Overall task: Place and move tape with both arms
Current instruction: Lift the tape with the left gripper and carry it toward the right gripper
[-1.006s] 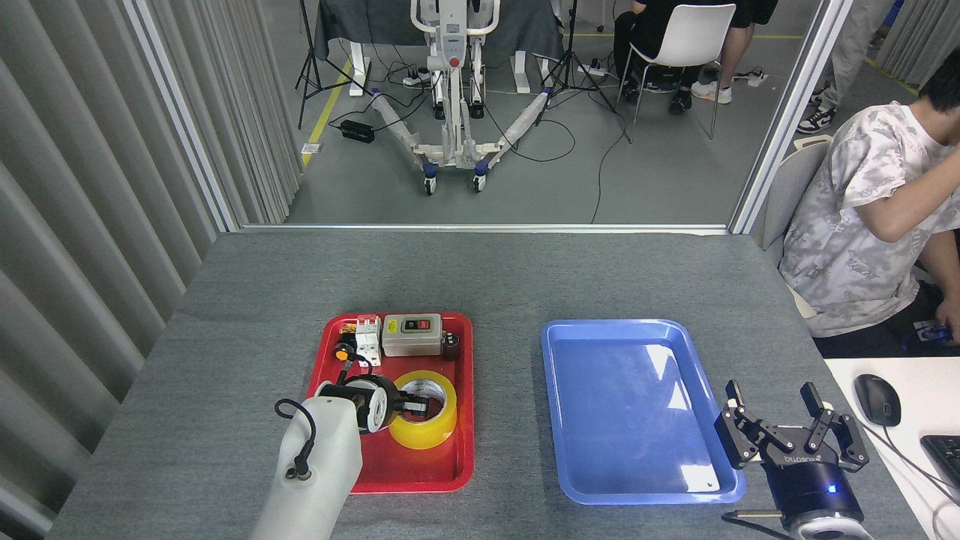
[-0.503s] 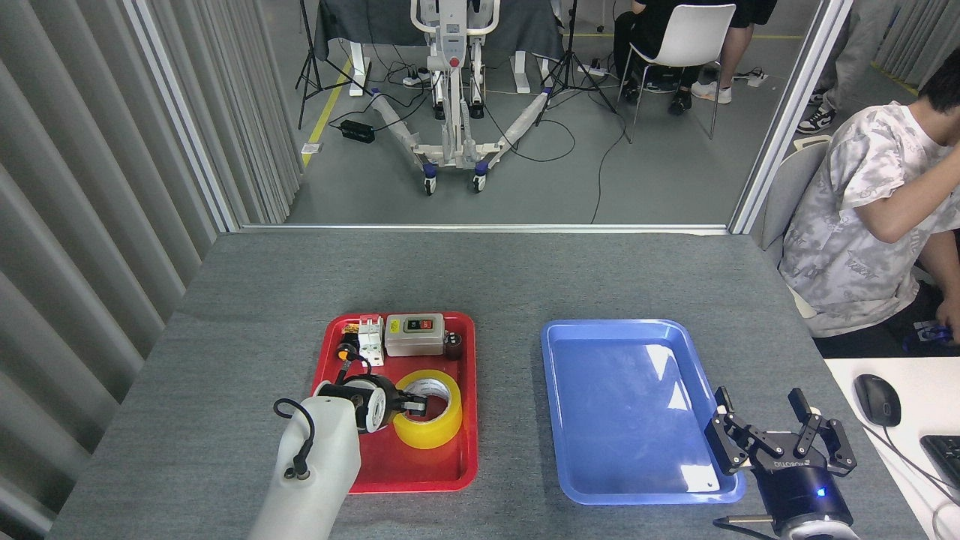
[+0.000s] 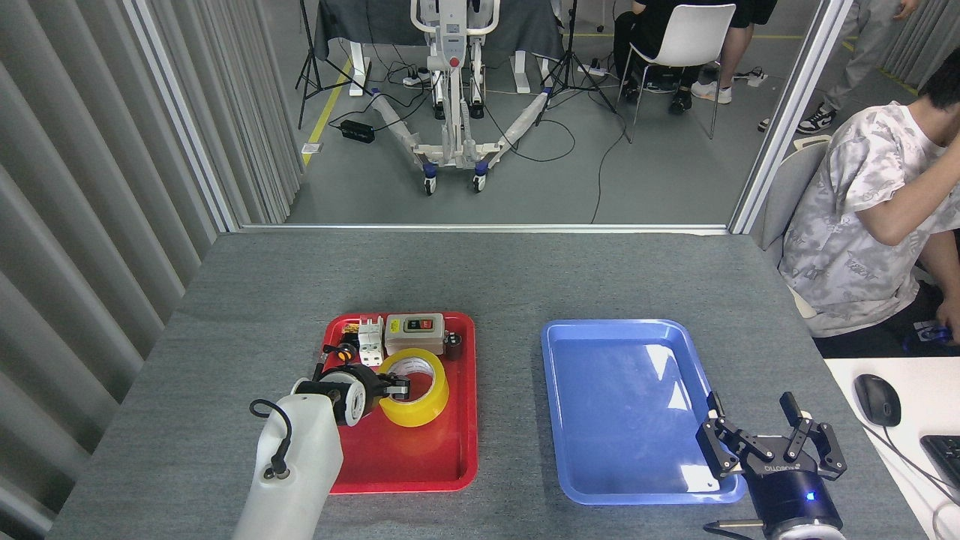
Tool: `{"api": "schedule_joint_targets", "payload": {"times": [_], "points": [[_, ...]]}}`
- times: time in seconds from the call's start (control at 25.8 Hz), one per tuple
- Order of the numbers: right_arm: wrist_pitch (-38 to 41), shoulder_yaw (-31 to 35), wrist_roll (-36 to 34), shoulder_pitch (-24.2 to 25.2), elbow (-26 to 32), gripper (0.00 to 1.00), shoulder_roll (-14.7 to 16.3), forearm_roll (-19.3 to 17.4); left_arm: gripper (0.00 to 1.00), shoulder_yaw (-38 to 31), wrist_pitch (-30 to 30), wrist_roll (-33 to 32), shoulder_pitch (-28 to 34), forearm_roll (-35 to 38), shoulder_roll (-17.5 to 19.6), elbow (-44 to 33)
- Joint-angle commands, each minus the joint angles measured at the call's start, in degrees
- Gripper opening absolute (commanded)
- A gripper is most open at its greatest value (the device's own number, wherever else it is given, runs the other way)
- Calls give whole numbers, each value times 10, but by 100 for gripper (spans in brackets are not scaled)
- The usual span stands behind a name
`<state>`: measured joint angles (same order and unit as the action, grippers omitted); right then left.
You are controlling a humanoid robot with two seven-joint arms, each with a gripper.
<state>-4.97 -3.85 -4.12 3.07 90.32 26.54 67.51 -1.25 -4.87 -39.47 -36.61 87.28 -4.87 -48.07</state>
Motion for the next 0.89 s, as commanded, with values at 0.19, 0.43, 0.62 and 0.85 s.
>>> {"api": "schedule_joint_targets", "payload": {"times": [0.19, 0.43, 0.62, 0.85], "points": [[0, -4, -2, 0, -1, 99, -7, 6, 0, -97, -121, 31, 59, -183, 3, -67], [6, -2, 3, -27, -9, 99, -27, 6, 0, -97, -164, -68, 66, -435, 40, -72], [104, 1, 5, -44, -8, 99, -38, -7, 0, -84, -256, -118, 140, -569, 65, -118], [233, 42, 93, -40, 4, 99, -59, -122, 0, -54, -269, -179, 235, -708, 52, -207]]}}
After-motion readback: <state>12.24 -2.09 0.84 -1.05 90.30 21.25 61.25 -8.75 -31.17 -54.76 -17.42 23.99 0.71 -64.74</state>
